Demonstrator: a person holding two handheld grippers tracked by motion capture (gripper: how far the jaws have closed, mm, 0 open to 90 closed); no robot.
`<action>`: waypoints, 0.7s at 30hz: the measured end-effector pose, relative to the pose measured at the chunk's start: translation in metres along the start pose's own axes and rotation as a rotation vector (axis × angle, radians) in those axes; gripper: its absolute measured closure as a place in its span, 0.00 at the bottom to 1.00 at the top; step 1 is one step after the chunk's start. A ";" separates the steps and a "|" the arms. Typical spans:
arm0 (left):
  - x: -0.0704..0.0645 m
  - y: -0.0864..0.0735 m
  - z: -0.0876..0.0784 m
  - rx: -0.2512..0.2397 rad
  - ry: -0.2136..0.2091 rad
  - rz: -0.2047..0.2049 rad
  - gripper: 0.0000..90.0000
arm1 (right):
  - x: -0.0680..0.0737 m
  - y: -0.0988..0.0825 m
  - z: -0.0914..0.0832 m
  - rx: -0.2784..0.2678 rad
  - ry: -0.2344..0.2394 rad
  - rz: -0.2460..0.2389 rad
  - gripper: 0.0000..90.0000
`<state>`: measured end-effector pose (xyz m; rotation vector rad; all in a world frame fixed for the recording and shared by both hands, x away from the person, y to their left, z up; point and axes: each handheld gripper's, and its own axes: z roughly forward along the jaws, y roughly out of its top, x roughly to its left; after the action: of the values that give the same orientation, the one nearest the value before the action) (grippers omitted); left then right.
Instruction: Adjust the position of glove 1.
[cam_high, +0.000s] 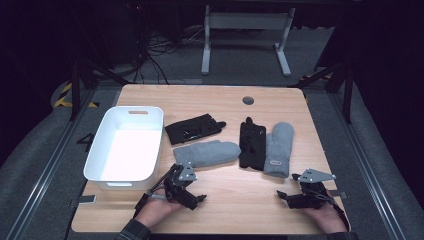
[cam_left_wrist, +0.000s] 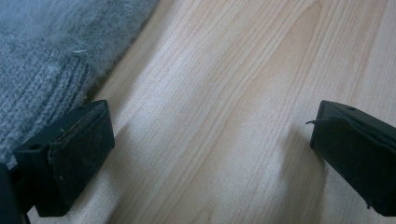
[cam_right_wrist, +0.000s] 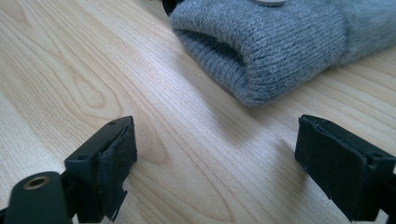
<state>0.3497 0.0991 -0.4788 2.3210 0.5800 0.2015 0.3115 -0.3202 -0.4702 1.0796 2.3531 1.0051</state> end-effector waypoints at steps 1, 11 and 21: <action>0.000 0.000 0.000 -0.001 0.004 0.002 0.00 | 0.000 0.000 0.000 0.000 0.000 0.000 0.15; 0.000 0.000 0.000 -0.002 0.002 0.002 0.00 | 0.001 0.004 -0.005 0.030 0.006 -0.011 0.33; 0.000 -0.002 -0.001 -0.001 -0.008 0.014 0.01 | -0.003 0.021 -0.018 0.056 0.030 -0.031 0.92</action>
<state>0.3487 0.1009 -0.4789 2.3241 0.5592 0.1992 0.3134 -0.3211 -0.4421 1.0518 2.4272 0.9561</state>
